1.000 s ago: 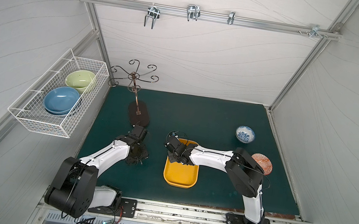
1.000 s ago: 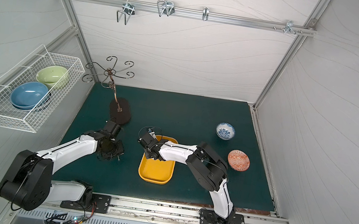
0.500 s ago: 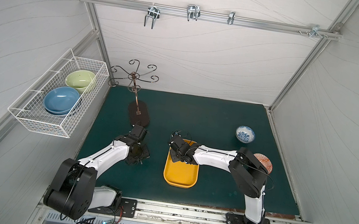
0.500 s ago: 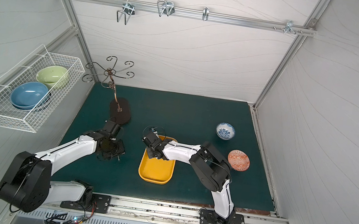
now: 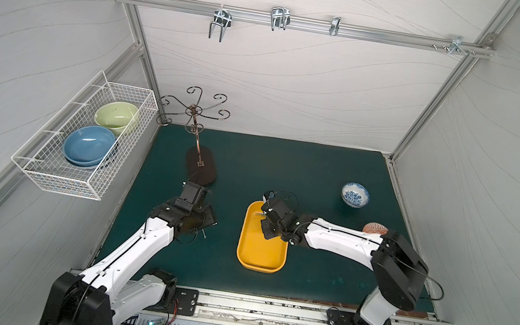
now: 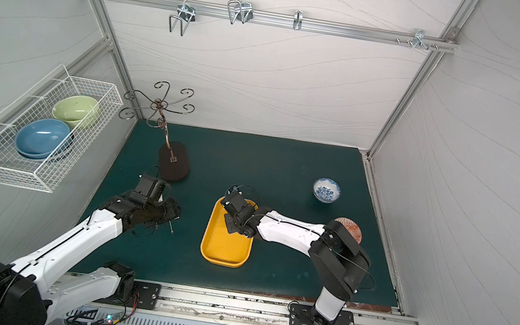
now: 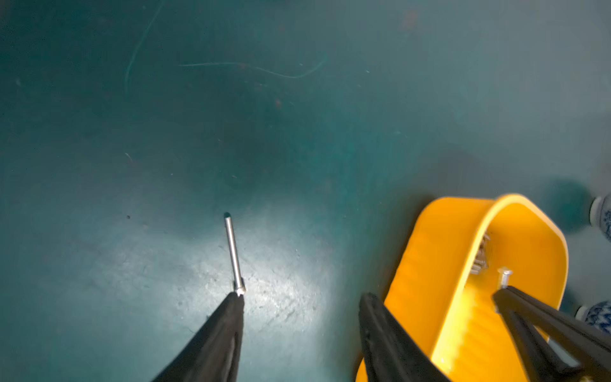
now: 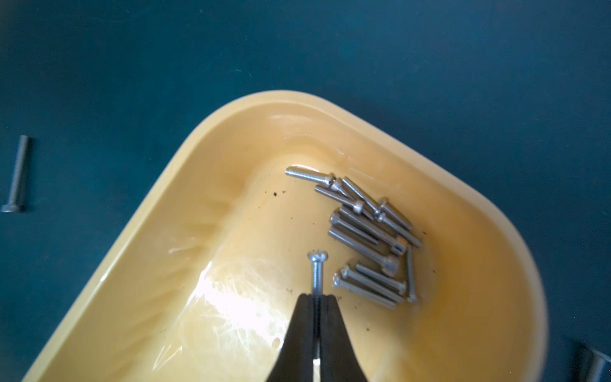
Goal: Take out the screws from the storage box
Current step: Pick up the screw from the storage box, then place the screw at the center of the board.
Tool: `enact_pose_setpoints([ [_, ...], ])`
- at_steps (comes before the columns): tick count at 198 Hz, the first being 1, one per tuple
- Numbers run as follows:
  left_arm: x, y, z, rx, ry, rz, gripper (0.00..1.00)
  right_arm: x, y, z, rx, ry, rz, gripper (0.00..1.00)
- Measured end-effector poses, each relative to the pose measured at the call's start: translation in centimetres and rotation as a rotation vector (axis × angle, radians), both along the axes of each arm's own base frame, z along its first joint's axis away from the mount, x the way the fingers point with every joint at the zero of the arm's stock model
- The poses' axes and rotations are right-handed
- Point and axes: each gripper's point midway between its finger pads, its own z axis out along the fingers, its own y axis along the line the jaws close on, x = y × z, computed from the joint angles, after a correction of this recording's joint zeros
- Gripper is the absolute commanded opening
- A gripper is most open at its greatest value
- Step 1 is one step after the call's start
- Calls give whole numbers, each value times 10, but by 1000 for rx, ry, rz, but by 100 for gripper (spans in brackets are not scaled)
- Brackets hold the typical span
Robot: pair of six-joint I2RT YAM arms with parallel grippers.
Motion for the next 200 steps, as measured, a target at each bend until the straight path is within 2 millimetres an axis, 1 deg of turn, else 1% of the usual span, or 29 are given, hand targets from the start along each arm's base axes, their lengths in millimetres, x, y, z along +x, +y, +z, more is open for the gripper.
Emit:
enact_pose_setpoints([
  [12, -1, -6, 9, 20, -19, -35, 64, 0, -9, 11, 22, -22, -13, 0],
  [31, 2, -17, 26, 40, -58, -84, 65, 4, -26, 23, 46, -47, -48, 0],
  [47, 6, -27, 38, 36, -87, -118, 65, 8, -44, 26, 54, -61, -90, 0],
  [64, 9, -36, 41, 39, -86, -156, 64, 10, -67, 25, 57, -65, -145, 0],
  [81, 9, -47, 40, 51, -78, -205, 63, 12, -91, 21, 55, -68, -202, 0],
  [103, 3, -69, 43, 68, -78, -303, 63, 17, -117, 15, 58, -58, -277, 0],
  [137, -6, -103, 56, 82, -121, -462, 66, 23, -154, -10, 38, 0, -383, 0],
  [156, -8, -112, 61, 79, -153, -510, 60, 25, -168, -23, 39, 33, -427, 0],
  [158, -8, -113, 62, 75, -158, -512, 62, 26, -169, -24, 39, 37, -431, 0],
  [162, -7, -115, 64, 73, -174, -521, 71, 26, -171, -26, 39, 44, -437, 0],
  [165, -7, -116, 65, 71, -188, -536, 75, 27, -173, -28, 39, 48, -443, 0],
  [173, -7, -122, 69, 57, -235, -564, 83, 28, -175, -32, 39, 59, -454, 0],
  [188, -12, -130, 72, 43, -317, -622, 88, 31, -178, -39, 40, 77, -470, 0],
  [200, -20, -137, 71, 51, -358, -687, 89, 32, -181, -45, 42, 90, -483, 0],
])
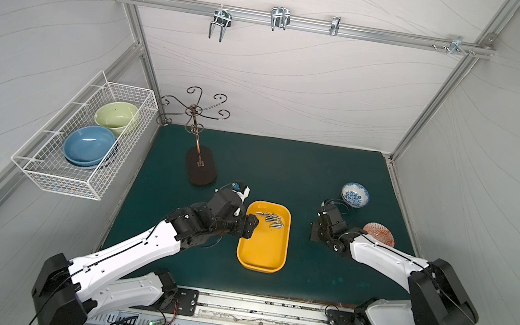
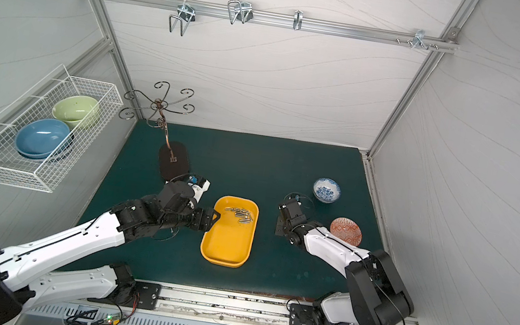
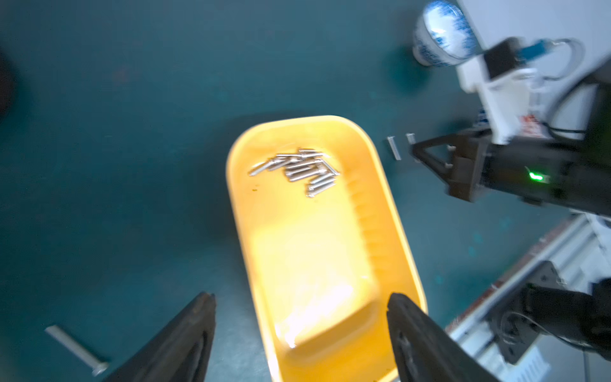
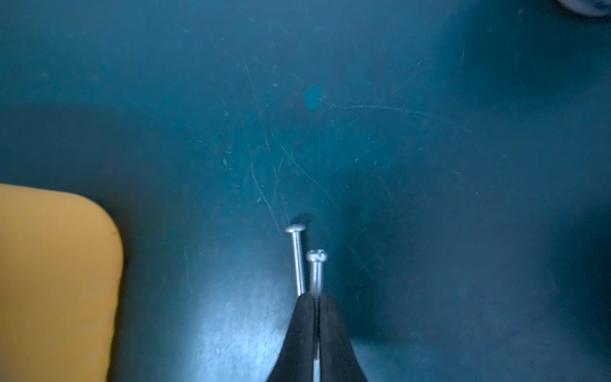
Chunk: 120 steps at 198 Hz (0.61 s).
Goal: Take out the screws from the storage box
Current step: Place the screw at the center of the board.
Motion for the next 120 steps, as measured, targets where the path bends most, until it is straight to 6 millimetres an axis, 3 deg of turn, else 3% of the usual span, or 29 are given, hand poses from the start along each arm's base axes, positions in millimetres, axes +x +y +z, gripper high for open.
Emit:
enact_pose_setpoints([
  [20, -6, -11, -5, 43, -17, -75, 88, 2, -7, -6, 9, 14, -22, 0],
  [43, 4, -21, -9, 123, -3, -119, 85, 6, -11, -10, 27, 20, -39, 0],
  [104, 8, -39, -23, 226, -21, -299, 76, 11, 2, -17, 97, 21, -9, 0],
  [120, 9, -43, -30, 255, -10, -335, 73, 13, 5, -17, 109, 13, -4, 5],
])
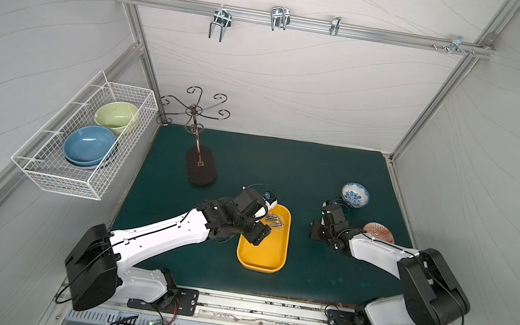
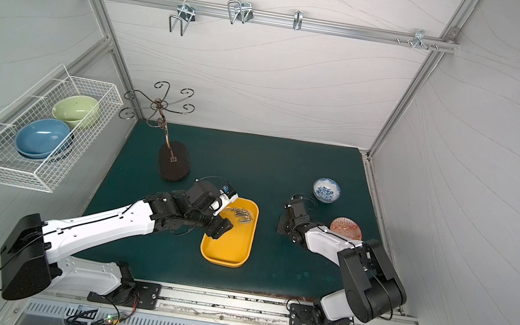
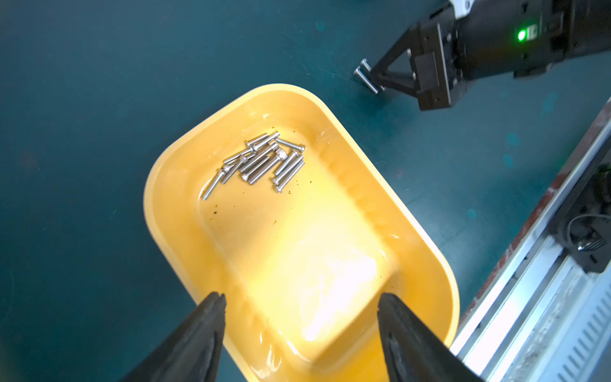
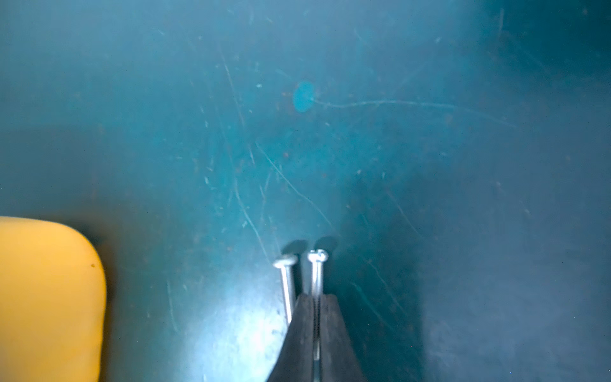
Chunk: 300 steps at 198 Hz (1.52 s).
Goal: Take out the screws from the storage box
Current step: Place the screw at the center of the board, then pick up the screw from the storage box.
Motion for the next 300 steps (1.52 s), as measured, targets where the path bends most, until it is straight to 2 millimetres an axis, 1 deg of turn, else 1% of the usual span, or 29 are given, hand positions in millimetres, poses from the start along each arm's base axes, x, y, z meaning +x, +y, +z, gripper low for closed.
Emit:
enact_pose_setpoints([
  [18, 0, -4, -11, 28, 20, -34, 68, 3, 3, 0, 11, -10, 3, 9],
  [59, -2, -7, -39, 92, 75, -82, 64, 7, 5, 0, 20, -25, 3, 13],
  [74, -2, -9, -46, 110, 86, -96, 60, 6, 5, 1, 25, -32, 4, 20],
  [89, 1, -14, -48, 113, 84, -114, 60, 3, 3, 2, 30, -41, 6, 29],
  [110, 6, -23, -47, 96, 66, -143, 60, -2, 1, 3, 40, -55, 9, 35],
  [141, 12, -32, -52, 95, 40, -184, 59, -11, -2, 4, 45, -73, 22, 37],
  [166, 15, -38, -61, 106, 44, -215, 50, -12, -3, 5, 49, -86, 20, 37],
  [178, 17, -42, -66, 116, 48, -231, 48, -12, -3, 6, 52, -94, 19, 37],
  [207, 21, -47, -79, 137, 63, -253, 47, -12, -3, 10, 58, -109, 18, 37],
  [238, 19, -47, -90, 150, 84, -266, 46, -11, -3, 10, 60, -114, 18, 37],
  [300, 24, -55, -97, 145, 84, -270, 45, -11, -3, 9, 54, -112, 24, 37],
])
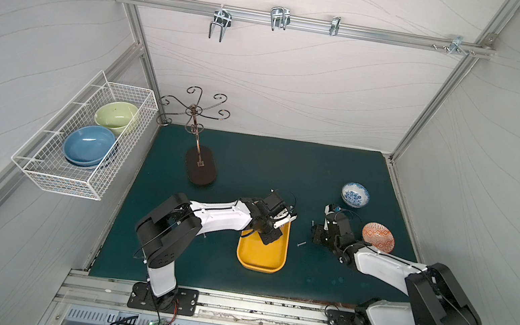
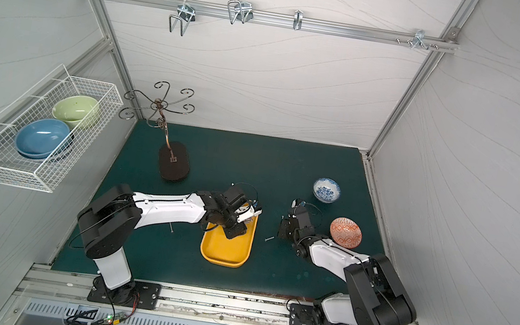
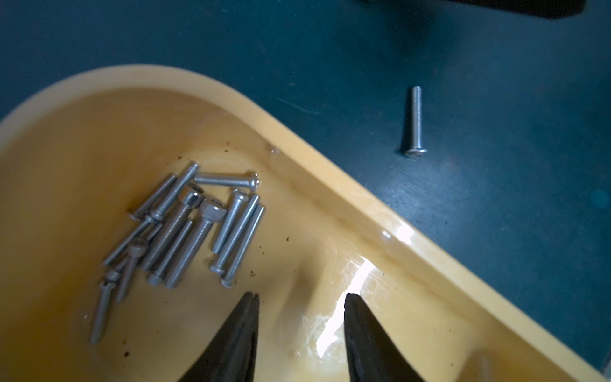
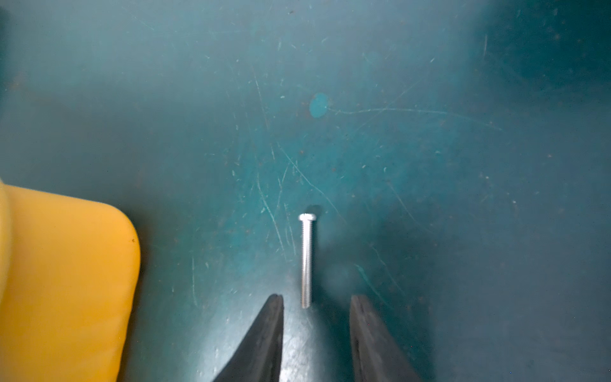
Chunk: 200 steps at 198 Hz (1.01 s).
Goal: Take out the screws from the storage box
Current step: Pick up the screw from the storage box.
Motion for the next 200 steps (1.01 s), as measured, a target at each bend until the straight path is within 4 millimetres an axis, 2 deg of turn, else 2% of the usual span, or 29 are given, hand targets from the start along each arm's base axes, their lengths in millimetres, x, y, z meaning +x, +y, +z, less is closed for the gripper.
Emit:
enact_pose_setpoints([
  [57, 5, -4, -11, 16, 9, 2, 45, 0, 1, -5, -7, 16, 7, 36],
  [150, 13, -7, -9, 10, -26, 21, 46, 1, 3, -5, -8, 15, 14, 36],
  [200, 28, -8, -15, 28, -42, 48, 44, 2, 3, -5, -8, 16, 16, 36],
])
